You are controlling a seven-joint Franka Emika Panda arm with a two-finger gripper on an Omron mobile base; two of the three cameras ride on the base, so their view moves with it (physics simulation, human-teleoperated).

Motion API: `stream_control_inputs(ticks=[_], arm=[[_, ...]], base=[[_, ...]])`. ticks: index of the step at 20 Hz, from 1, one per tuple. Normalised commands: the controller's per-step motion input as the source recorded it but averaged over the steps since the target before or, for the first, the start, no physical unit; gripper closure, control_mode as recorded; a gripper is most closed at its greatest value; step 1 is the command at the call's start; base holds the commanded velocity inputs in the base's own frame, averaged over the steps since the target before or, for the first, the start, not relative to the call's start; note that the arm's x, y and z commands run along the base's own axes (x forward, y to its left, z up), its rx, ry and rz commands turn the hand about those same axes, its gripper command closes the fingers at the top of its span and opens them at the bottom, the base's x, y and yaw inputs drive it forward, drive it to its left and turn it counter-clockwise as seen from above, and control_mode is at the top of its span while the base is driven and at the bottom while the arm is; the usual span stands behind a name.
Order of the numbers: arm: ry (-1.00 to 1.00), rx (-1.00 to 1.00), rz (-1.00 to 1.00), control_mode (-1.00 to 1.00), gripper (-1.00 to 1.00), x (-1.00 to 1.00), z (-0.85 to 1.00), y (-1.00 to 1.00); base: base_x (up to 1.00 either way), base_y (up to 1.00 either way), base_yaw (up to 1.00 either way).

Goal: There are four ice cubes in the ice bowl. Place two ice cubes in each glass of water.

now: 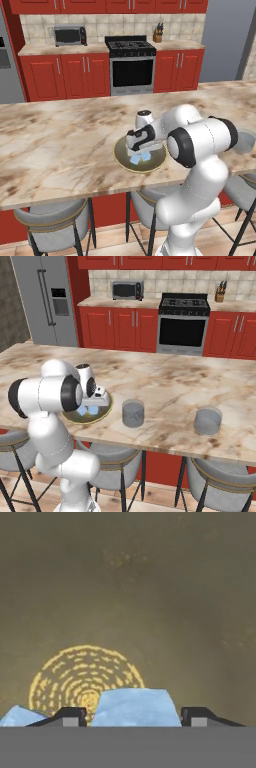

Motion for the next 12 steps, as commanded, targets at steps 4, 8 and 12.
stream_control_inputs(ticks=[4, 8, 12], arm=[[0.00, -0.04, -0.06, -1.00, -1.00, -0.21, -0.64, 0.00], [0.03, 0.00, -0.14, -1.00, -1.00, -0.42, -0.58, 0.00], [0.09, 0.00, -0.17, -1.00, 1.00, -0.49, -0.50, 0.00]], base=[[0.00, 0.00, 0.00], [0.00, 0.00, 0.00], [0.00, 0.00, 0.00]])
